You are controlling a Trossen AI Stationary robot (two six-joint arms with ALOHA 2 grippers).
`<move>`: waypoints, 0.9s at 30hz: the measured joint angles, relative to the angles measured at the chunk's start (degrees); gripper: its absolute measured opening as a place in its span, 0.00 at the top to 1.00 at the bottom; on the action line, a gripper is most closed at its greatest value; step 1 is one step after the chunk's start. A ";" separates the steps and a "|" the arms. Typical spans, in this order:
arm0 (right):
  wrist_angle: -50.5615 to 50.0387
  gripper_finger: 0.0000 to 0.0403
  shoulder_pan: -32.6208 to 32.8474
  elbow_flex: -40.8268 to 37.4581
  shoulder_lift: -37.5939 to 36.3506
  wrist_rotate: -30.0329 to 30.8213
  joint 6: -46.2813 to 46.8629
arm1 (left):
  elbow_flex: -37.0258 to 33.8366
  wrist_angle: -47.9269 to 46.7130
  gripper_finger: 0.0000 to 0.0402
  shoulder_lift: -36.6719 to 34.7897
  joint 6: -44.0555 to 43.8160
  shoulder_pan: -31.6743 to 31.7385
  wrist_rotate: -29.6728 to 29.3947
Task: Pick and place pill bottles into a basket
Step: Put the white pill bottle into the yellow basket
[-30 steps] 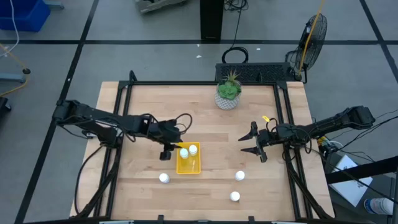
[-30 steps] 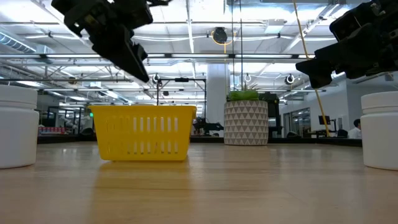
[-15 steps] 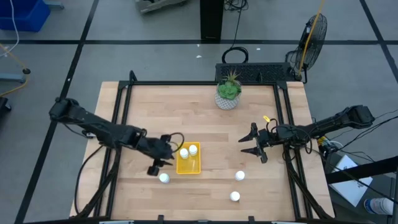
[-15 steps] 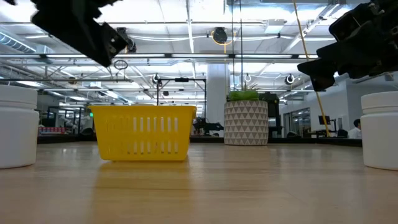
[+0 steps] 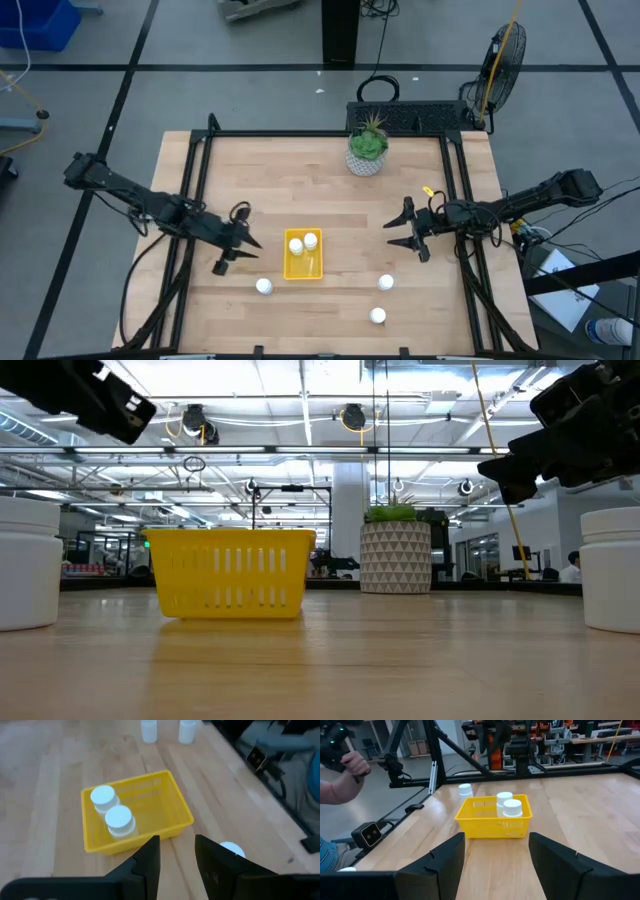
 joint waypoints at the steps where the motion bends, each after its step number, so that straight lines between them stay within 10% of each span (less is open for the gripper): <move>1: 0.11 0.47 0.00 0.00 0.00 0.02 -0.03 | -1.72 1.08 0.68 -2.06 -0.04 0.02 -0.02; 27: -0.32 0.47 -0.02 5.03 5.28 -1.09 5.57 | -28.11 33.52 0.68 -18.29 -1.84 0.04 0.52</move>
